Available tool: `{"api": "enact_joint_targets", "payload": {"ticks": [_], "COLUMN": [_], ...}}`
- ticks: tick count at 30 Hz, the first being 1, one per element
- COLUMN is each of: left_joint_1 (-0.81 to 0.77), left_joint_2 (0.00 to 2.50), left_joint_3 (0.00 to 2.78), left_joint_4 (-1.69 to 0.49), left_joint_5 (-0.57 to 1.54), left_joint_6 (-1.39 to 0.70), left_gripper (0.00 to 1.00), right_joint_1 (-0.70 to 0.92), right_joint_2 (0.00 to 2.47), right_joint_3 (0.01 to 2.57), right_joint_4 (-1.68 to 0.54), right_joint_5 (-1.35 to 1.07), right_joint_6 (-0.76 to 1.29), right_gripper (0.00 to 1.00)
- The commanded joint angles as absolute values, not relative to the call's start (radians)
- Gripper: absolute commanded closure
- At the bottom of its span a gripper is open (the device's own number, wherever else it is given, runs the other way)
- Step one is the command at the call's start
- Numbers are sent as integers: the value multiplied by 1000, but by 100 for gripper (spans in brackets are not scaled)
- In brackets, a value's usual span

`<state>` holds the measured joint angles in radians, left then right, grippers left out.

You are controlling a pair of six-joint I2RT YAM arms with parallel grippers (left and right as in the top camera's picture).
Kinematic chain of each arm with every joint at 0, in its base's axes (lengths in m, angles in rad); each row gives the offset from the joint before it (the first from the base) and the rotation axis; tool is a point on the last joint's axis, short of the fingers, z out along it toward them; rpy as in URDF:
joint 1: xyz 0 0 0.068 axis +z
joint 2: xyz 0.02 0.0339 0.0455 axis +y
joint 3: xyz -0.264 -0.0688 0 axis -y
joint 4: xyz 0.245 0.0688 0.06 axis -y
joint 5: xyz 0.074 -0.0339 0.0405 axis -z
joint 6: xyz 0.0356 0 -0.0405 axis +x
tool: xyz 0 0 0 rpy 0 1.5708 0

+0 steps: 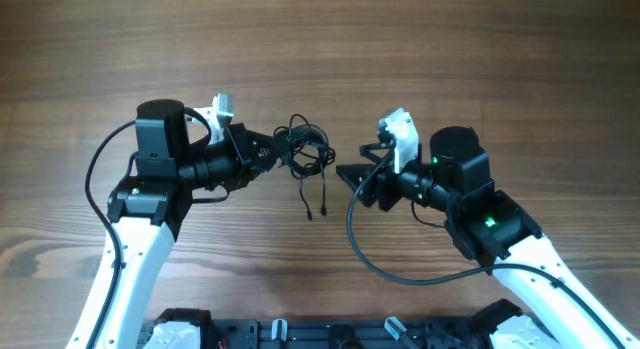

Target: Untangle cables

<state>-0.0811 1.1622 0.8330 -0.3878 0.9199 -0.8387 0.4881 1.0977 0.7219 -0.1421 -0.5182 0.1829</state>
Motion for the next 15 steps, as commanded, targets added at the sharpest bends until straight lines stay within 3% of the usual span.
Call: {"api": "enact_joint_targets", "payload": {"ticks": [1, 7, 8, 11, 15], "left_joint_1": [-109, -133, -133, -133, -133], "left_joint_2": [1159, 1159, 1159, 1159, 1159], "left_joint_3": [832, 832, 832, 832, 832], "left_joint_4": [-381, -384, -384, -385, -385], "left_joint_5": [987, 1003, 1002, 1002, 1002], "left_joint_6": [-815, -815, -815, -815, -815], "left_gripper": [96, 96, 96, 96, 96], "right_joint_1": [488, 487, 488, 488, 487], "right_joint_2": [1171, 1275, 1275, 1275, 1275], "right_joint_3": [722, 722, 722, 722, 722], "right_joint_4": [-119, -18, -4, -4, 16], "right_joint_5": [-630, -630, -630, -633, -698], "right_joint_6": [122, 110, 127, 134, 133], "right_gripper": [35, 55, 74, 95, 96]}}
